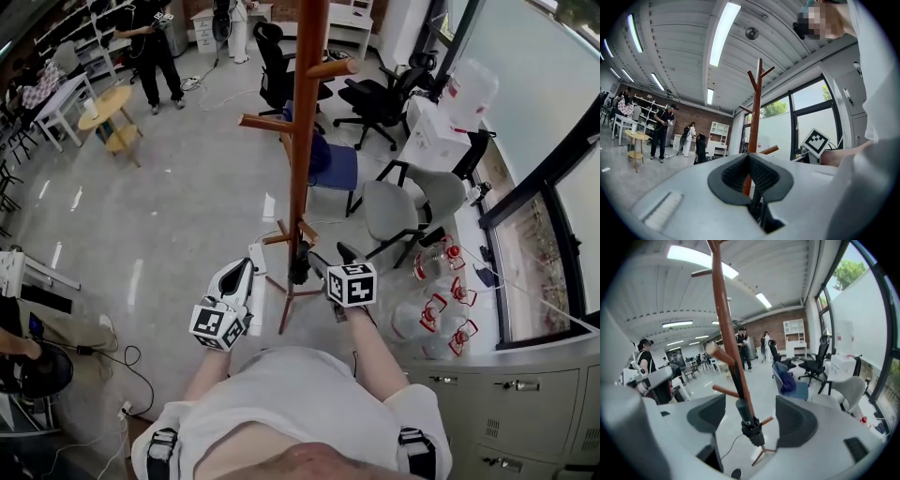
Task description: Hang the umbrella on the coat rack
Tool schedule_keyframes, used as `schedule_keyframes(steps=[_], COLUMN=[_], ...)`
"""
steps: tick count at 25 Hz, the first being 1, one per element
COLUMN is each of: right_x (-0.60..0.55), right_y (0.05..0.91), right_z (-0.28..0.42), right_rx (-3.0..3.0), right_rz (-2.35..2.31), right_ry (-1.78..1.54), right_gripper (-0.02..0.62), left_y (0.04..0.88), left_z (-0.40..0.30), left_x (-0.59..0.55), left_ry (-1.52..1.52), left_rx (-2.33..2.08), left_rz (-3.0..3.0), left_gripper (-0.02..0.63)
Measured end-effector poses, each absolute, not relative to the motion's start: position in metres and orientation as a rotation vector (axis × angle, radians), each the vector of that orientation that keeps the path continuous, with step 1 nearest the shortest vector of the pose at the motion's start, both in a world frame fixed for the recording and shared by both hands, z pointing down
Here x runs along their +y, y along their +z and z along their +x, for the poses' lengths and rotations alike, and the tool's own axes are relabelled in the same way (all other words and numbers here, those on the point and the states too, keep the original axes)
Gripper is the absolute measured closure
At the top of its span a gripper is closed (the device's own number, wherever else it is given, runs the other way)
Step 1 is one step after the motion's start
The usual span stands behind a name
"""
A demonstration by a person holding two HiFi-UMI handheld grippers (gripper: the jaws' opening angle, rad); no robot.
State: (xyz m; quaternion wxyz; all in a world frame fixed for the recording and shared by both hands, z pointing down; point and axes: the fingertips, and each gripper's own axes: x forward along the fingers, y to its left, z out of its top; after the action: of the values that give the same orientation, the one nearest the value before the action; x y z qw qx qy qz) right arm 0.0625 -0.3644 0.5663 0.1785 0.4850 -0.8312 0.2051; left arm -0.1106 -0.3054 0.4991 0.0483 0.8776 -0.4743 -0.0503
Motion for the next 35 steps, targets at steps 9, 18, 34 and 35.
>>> schedule_keyframes(steps=[9,18,34,35], right_x=[-0.342,-0.326,-0.328,-0.328], right_y=[0.481,0.454,0.465,0.464], right_z=[0.1,0.105,0.101,0.1], right_rx=[-2.485,-2.592,-2.632,-2.636], right_rz=[1.767,1.823,1.825,1.826], right_ry=[0.154,-0.016,0.099,0.101], right_gripper=[0.562,0.587,0.588,0.588], left_y=[0.471,0.465,0.468,0.466], left_z=[-0.115,-0.117,-0.116,-0.115], left_x=[-0.309,-0.313,-0.314,-0.313], left_ry=[-0.222,-0.221,-0.207,-0.209], left_rx=[-1.479,-1.497,-1.503,-1.503], left_rz=[2.706,2.718,2.735,2.742], left_gripper=[0.595,0.597,0.597,0.597])
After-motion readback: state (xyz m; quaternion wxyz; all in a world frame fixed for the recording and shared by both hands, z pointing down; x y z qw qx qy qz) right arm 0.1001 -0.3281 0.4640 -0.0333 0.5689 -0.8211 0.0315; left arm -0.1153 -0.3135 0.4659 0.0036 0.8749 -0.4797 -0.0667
